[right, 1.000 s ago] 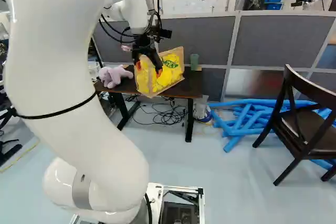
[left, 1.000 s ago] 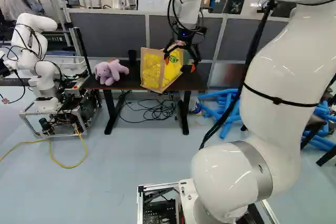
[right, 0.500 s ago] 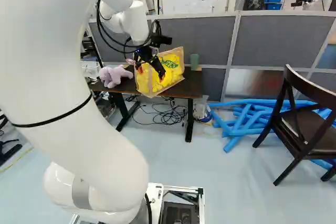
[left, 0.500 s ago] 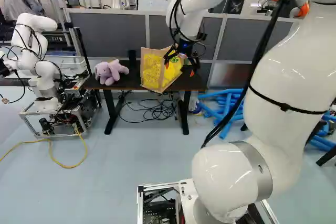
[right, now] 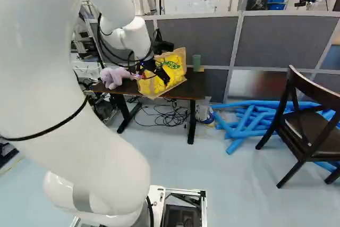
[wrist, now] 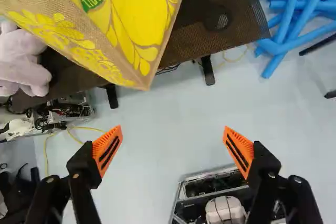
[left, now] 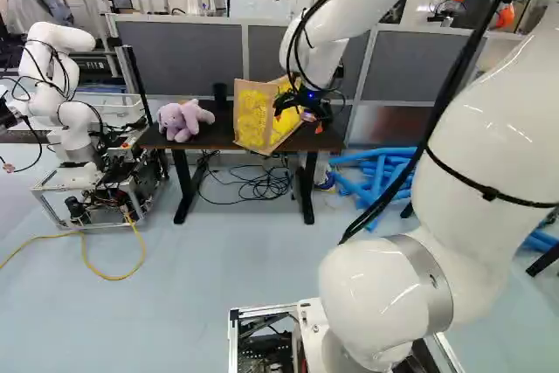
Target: Pick up the bag on the ground and place it on the table
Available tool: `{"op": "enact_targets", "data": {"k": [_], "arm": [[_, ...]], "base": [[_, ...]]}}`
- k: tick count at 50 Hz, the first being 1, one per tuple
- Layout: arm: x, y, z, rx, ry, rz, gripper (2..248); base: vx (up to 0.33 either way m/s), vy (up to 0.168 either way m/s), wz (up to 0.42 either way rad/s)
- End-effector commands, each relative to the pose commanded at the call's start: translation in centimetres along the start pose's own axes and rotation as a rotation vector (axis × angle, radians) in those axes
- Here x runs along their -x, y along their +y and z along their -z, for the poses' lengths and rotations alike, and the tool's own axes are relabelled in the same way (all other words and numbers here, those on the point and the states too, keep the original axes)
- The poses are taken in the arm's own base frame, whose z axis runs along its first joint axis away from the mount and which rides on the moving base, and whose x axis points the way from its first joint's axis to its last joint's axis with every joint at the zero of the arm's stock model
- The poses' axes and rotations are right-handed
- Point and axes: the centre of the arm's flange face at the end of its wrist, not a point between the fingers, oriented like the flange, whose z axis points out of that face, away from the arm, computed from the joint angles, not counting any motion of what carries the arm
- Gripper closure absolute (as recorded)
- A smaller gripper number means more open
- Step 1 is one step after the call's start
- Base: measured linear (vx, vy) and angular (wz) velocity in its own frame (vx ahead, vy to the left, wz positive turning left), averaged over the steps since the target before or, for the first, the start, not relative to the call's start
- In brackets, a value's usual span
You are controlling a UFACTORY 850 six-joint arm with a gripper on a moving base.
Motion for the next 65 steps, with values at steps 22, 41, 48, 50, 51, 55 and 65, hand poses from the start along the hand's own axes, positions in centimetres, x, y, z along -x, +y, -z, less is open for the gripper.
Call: {"op": "enact_targets", "data": {"k": [22, 41, 48, 50, 51, 55, 65], "arm": [[4.8, 2.3, -1.7, -0.052, 0.180, 0.092, 3], [8.9, 4.2, -2.5, -0.080, 0.326, 0.164, 3], [10.3, 4.8, -2.7, -0.087, 0.374, 0.188, 3], [10.7, 5.0, -2.7, -0.089, 0.387, 0.194, 3], [10.8, 5.1, -2.7, -0.090, 0.394, 0.197, 3], [11.6, 5.4, -2.8, -0.093, 0.419, 0.209, 3], [13.4, 6.2, -2.9, -0.098, 0.478, 0.237, 3]], "base": [[0.000, 0.000, 0.000], [0.000, 0.000, 0.000], [0.000, 0.000, 0.000], [0.000, 0.000, 0.000], [0.000, 0.000, 0.000], [0.000, 0.000, 0.000], [0.000, 0.000, 0.000]]}}
